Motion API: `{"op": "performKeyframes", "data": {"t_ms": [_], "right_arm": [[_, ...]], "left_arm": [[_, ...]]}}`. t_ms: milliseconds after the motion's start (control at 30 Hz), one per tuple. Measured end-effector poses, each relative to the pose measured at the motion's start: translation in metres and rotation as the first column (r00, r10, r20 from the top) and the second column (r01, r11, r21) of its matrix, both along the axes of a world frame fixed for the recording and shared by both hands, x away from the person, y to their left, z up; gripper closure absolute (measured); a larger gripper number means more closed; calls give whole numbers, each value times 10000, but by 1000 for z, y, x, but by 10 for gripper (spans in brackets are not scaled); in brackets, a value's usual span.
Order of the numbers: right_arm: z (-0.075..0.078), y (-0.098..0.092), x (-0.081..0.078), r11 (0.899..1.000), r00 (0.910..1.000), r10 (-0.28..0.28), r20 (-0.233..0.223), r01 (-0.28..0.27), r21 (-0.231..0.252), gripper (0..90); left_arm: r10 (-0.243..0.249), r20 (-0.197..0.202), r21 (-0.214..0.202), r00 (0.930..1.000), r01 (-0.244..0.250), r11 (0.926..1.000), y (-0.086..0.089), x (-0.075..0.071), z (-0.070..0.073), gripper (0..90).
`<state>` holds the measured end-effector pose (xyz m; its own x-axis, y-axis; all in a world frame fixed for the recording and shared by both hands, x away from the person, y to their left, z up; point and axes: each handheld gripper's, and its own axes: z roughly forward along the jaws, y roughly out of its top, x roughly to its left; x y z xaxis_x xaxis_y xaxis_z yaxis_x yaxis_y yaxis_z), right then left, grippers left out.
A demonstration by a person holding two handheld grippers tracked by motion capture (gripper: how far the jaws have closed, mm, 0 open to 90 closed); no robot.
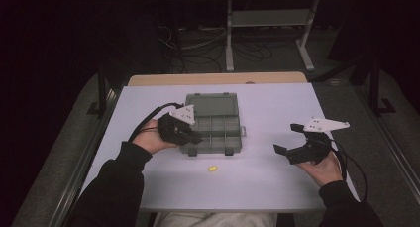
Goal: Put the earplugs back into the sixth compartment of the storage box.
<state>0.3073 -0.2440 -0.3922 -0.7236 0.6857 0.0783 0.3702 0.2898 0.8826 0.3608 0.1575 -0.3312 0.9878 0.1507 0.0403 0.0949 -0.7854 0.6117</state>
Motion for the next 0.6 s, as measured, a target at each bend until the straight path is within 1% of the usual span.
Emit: {"op": "performKeyframes", "data": {"t_ms": [100,267,433,500,600], "right_arm": [[0,1,0,10000,10000,27,37,-27,-13,0],[0,1,0,10000,10000,35,44,-35,-18,0],[1,1,0,10000,10000,11,74,-11,-47,0],[1,1,0,10000,10000,16,78,-15,-35,0],[1,1,1,10000,10000,22,53,-22,-57,0]], "left_arm": [[153,-13,-1,9999,-153,9999,-1,7,-2,811],[319,-33,295,9995,-318,9991,-2,17,-12,811],[477,-163,425,9987,-469,9980,-2,30,-23,811],[489,-174,424,9987,-481,9979,-3,32,-25,811],[486,-91,376,9988,-483,9981,-6,34,-29,811]]}}
